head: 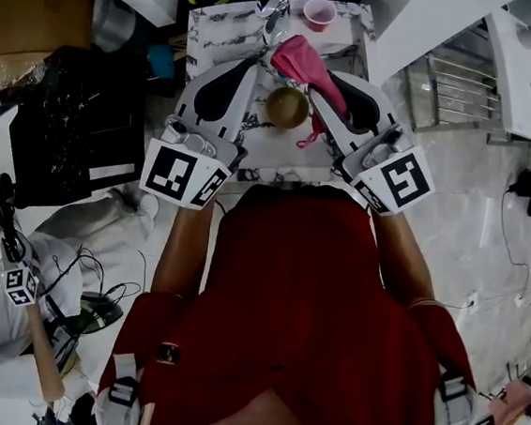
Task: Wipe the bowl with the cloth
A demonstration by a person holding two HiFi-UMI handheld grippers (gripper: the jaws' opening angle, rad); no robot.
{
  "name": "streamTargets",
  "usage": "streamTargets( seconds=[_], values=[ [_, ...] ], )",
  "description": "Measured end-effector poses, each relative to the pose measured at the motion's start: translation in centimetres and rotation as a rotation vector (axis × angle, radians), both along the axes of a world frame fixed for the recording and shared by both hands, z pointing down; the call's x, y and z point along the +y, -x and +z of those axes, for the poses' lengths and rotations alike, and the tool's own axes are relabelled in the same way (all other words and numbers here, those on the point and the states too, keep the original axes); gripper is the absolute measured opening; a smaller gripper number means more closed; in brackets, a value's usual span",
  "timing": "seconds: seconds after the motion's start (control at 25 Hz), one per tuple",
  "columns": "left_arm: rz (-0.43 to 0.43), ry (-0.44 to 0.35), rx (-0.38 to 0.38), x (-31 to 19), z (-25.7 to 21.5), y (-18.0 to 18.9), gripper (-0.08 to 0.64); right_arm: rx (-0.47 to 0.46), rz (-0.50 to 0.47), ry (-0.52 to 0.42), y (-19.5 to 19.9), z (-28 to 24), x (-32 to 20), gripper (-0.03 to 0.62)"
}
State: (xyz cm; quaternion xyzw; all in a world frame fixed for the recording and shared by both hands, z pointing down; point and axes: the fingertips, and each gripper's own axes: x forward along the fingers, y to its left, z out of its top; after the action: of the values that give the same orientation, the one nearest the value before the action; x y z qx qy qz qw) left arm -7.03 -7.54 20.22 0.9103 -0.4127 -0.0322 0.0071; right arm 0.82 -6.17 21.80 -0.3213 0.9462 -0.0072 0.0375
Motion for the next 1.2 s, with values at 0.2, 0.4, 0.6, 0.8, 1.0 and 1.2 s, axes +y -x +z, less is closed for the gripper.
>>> streamTargets(
  seconds=[0.2,0.4,0.6,0.8,1.0,1.2],
  values=[
    [0.014,-0.015,-0.002,0.7,-0.2,-0.3,0.006,0.0,0.018,-0.018,-0.1,-0.3,0.3,0.089],
    [0.027,-0.019,0.004,1.1,-0.2,-0.2,0.006,0.003,0.045,-0.028,-0.5,-0.5,0.2,0.087],
    [0.022,-0.019,0.011,1.0,-0.1,0.1,0.006,-0.003,0.055,-0.022,-0.7,-0.4,0.0,0.087],
    [0.021,-0.021,0.015,0.9,0.0,0.3,0.006,-0.004,0.061,-0.022,-0.9,-0.4,0.0,0.087],
    [0.025,-0.019,0.013,0.8,0.1,0.2,0.006,-0.01,0.066,-0.023,-1.1,-0.4,-0.1,0.087],
    [0.028,-0.016,0.012,0.6,0.4,0.2,0.006,-0.008,0.066,-0.017,-1.1,-0.1,-0.2,0.087]
  ],
)
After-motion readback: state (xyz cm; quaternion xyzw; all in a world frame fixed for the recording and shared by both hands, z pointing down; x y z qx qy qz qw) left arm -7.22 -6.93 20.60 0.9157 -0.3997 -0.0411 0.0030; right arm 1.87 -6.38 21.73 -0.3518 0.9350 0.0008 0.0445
